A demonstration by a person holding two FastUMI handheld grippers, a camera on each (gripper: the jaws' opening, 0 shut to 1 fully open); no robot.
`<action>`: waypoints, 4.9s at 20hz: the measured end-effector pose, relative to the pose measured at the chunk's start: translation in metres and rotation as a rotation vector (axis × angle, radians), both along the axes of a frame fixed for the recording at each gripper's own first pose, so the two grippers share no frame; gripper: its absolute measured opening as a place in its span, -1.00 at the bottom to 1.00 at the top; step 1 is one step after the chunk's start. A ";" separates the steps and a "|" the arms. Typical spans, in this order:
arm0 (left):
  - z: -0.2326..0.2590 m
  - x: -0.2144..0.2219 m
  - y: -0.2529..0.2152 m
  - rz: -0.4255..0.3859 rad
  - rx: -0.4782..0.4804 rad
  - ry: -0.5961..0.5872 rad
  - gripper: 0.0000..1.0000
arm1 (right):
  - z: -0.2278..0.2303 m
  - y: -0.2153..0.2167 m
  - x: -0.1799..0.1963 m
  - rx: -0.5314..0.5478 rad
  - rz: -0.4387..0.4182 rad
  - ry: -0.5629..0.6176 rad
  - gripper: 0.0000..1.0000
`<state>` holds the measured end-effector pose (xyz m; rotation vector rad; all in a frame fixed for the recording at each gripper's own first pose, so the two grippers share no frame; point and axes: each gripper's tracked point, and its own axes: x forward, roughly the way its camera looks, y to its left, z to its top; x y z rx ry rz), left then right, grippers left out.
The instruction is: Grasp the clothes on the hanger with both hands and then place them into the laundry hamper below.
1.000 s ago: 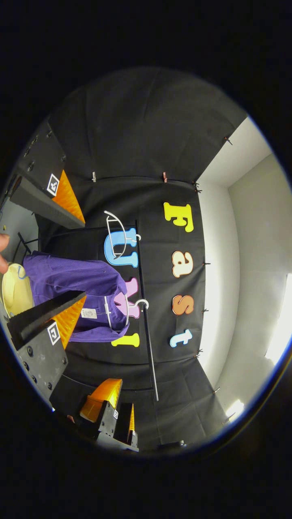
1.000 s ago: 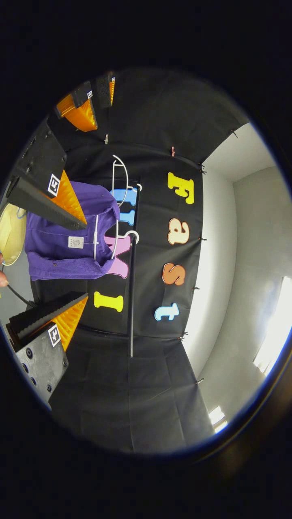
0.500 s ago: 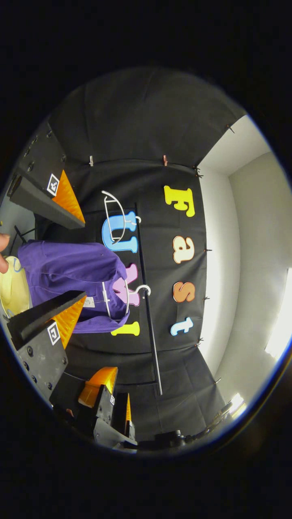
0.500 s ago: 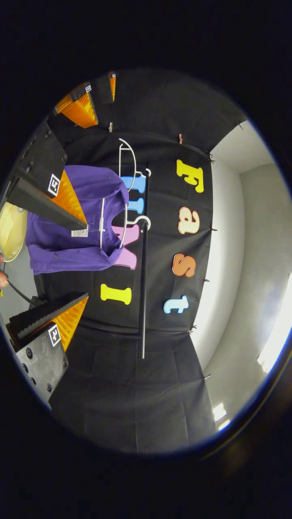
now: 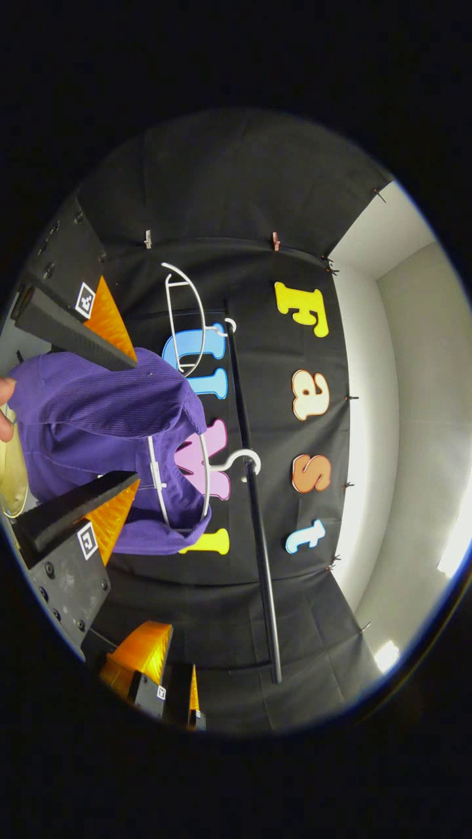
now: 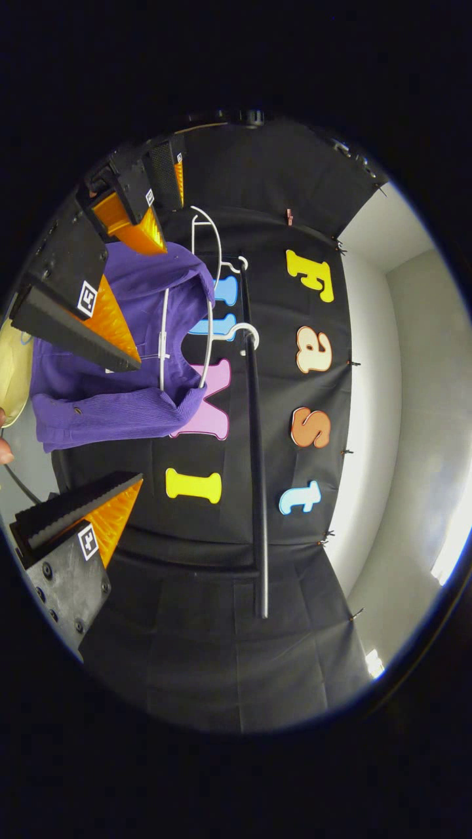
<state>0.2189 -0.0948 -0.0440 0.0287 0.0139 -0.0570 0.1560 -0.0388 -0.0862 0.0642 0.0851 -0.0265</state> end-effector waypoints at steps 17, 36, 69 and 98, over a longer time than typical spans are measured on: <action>-0.051 0.124 0.016 0.158 0.041 0.061 -0.43 | -0.065 0.036 0.143 0.068 0.126 0.010 0.96; -0.043 0.117 0.030 0.132 0.069 0.048 -0.90 | -0.121 0.031 0.202 0.502 0.271 0.156 -0.80; -0.041 0.140 0.088 0.174 0.025 0.205 -0.90 | -0.148 -0.029 0.274 0.446 0.048 0.205 -0.92; -0.217 0.021 0.006 -0.029 -0.059 0.600 -0.90 | -0.245 0.115 0.073 0.302 0.381 0.539 -0.91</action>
